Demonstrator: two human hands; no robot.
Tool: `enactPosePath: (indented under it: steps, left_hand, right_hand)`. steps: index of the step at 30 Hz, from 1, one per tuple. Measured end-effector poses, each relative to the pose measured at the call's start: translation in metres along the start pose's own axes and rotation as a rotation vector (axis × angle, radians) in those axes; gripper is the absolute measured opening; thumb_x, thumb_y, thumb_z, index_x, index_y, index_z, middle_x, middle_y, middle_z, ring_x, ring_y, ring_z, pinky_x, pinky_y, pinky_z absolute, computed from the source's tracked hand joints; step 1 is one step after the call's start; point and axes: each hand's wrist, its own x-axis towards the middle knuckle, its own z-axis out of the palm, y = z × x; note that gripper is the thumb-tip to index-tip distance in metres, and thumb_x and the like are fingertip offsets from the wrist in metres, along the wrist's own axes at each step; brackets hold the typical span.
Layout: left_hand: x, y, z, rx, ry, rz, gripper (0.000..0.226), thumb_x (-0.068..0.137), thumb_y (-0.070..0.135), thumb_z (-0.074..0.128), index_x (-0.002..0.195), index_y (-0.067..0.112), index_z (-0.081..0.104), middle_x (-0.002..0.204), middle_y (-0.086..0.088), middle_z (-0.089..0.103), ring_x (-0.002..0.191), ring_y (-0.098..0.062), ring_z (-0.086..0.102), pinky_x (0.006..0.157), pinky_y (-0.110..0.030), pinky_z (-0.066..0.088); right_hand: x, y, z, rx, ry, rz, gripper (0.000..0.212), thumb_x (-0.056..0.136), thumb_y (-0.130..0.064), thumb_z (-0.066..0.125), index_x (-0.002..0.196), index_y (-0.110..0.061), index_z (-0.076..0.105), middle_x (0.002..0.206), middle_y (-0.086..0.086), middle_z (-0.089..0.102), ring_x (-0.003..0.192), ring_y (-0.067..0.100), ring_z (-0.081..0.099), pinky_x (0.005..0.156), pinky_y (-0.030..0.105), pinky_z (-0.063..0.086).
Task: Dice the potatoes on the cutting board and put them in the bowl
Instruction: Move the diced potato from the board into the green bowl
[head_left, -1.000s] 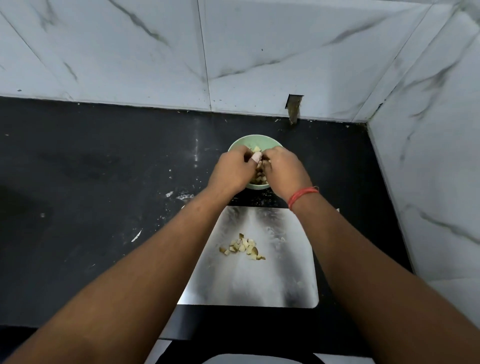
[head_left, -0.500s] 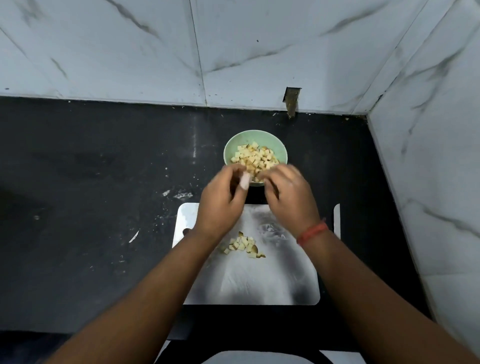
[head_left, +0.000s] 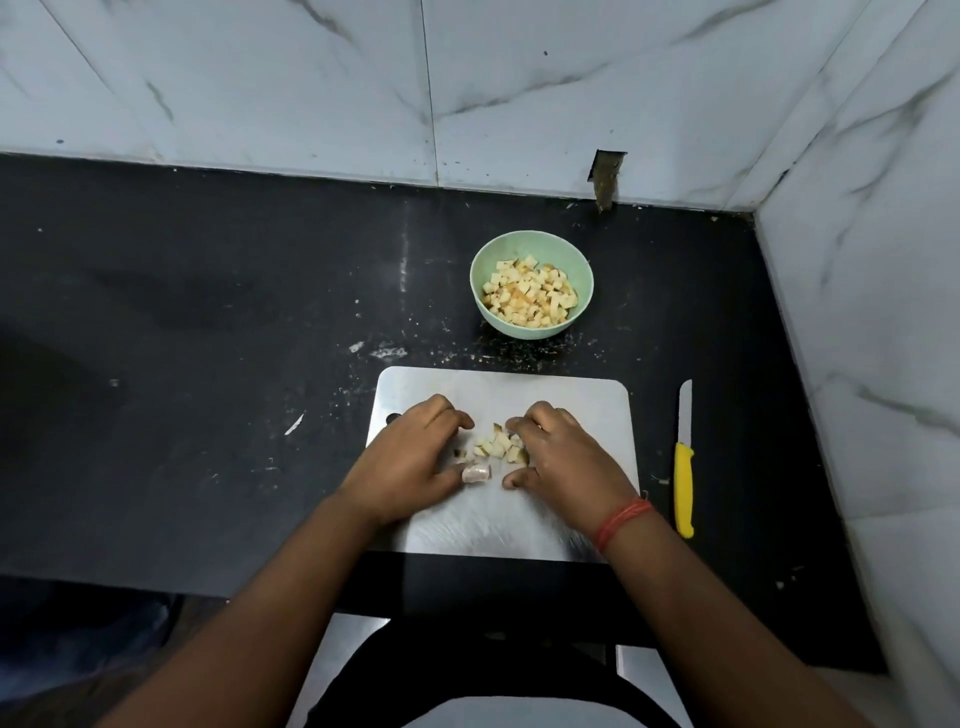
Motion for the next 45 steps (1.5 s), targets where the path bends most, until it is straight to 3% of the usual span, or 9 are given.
enactPosePath:
  steps: [4, 11, 18, 27, 33, 36, 39, 43, 45]
  left_hand:
    - [-0.002, 0.001, 0.004, 0.042, -0.062, 0.028, 0.059, 0.088, 0.056, 0.073, 0.127, 0.014, 0.062, 0.113, 0.003, 0.055, 0.098, -0.016, 0.057, 0.08, -0.033, 0.05]
    - [0.001, 0.013, 0.014, 0.101, 0.002, 0.002, 0.038, 0.09, 0.034, 0.067, 0.118, 0.008, 0.064, 0.106, -0.006, 0.055, 0.087, -0.025, 0.057, 0.069, -0.036, 0.046]
    - [0.0, 0.017, 0.018, 0.179, 0.012, -0.037, 0.013, 0.094, 0.013, 0.063, 0.106, 0.009, 0.064, 0.104, -0.007, 0.053, 0.089, -0.026, 0.055, 0.067, -0.033, 0.035]
    - [-0.003, 0.018, 0.017, 0.178, -0.018, -0.012, 0.013, 0.096, 0.01, 0.057, 0.108, 0.009, 0.06, 0.11, -0.009, 0.051, 0.094, -0.027, 0.053, 0.072, -0.035, 0.037]
    - [0.001, 0.023, 0.014, -0.145, 0.108, -0.136, 0.01, 0.093, 0.008, 0.069, 0.102, 0.012, 0.067, 0.103, 0.005, 0.054, 0.09, -0.012, 0.057, 0.079, -0.028, 0.045]
    - [0.008, 0.035, 0.01, -0.36, 0.25, -0.237, 0.022, 0.091, 0.005, 0.074, 0.088, 0.025, 0.064, 0.093, 0.01, 0.057, 0.083, -0.001, 0.055, 0.073, -0.013, 0.041]
    - [0.027, 0.049, 0.0, -0.596, 0.328, -0.337, 0.021, 0.094, 0.018, 0.075, 0.085, 0.033, 0.063, 0.093, 0.005, 0.063, 0.08, -0.002, 0.057, 0.073, -0.017, 0.046]
    - [0.074, 0.061, -0.025, -0.759, 0.44, -0.299, 0.014, 0.093, 0.022, 0.076, 0.09, 0.031, 0.067, 0.095, -0.003, 0.069, 0.089, -0.017, 0.065, 0.08, -0.032, 0.054]
    - [0.105, 0.064, -0.04, -0.743, 0.491, -0.283, 0.014, 0.093, 0.018, 0.076, 0.09, 0.028, 0.066, 0.097, -0.004, 0.071, 0.09, -0.018, 0.066, 0.081, -0.03, 0.054]
  right_hand:
    - [0.001, -0.009, 0.008, 0.076, 0.049, 0.009, 0.054, 0.089, -0.012, 0.067, 0.14, -0.015, 0.05, 0.118, -0.001, 0.047, 0.104, 0.015, 0.054, 0.088, 0.016, 0.04]
    - [0.014, -0.01, 0.008, 0.0, 0.077, -0.092, 0.054, 0.087, -0.02, 0.07, 0.139, -0.02, 0.053, 0.139, -0.004, 0.048, 0.123, 0.019, 0.04, 0.104, 0.032, 0.041]
    - [0.007, -0.007, 0.018, -0.063, 0.266, -0.192, 0.027, 0.081, -0.006, 0.072, 0.105, -0.019, 0.071, 0.1, -0.005, 0.064, 0.093, 0.018, 0.052, 0.073, 0.03, 0.052]
    - [0.013, -0.002, 0.013, -0.178, 0.181, -0.212, 0.016, 0.089, -0.012, 0.06, 0.102, -0.017, 0.07, 0.093, -0.002, 0.064, 0.091, 0.019, 0.054, 0.075, 0.033, 0.051]
    - [0.008, 0.0, -0.01, 0.447, 0.151, 0.176, 0.011, 0.087, -0.016, 0.069, 0.09, -0.024, 0.076, 0.087, -0.01, 0.072, 0.083, 0.008, 0.065, 0.08, 0.023, 0.051]
    - [0.0, 0.003, -0.016, 0.969, 0.107, 0.349, 0.007, 0.087, -0.01, 0.072, 0.087, -0.015, 0.076, 0.081, 0.001, 0.074, 0.074, 0.014, 0.068, 0.073, 0.03, 0.057]
    - [0.001, 0.002, -0.03, 1.295, 0.145, 0.391, 0.009, 0.086, -0.006, 0.072, 0.094, -0.003, 0.074, 0.084, 0.013, 0.07, 0.076, 0.023, 0.064, 0.074, 0.034, 0.056]
    - [0.027, 0.001, -0.065, 1.422, 0.307, 0.317, 0.008, 0.086, -0.001, 0.07, 0.094, 0.0, 0.071, 0.086, 0.016, 0.068, 0.078, 0.023, 0.06, 0.083, 0.036, 0.054]
    - [0.053, 0.004, -0.084, 1.336, 0.46, 0.296, 0.007, 0.086, -0.001, 0.069, 0.092, -0.006, 0.071, 0.083, 0.012, 0.069, 0.075, 0.021, 0.063, 0.083, 0.036, 0.056]
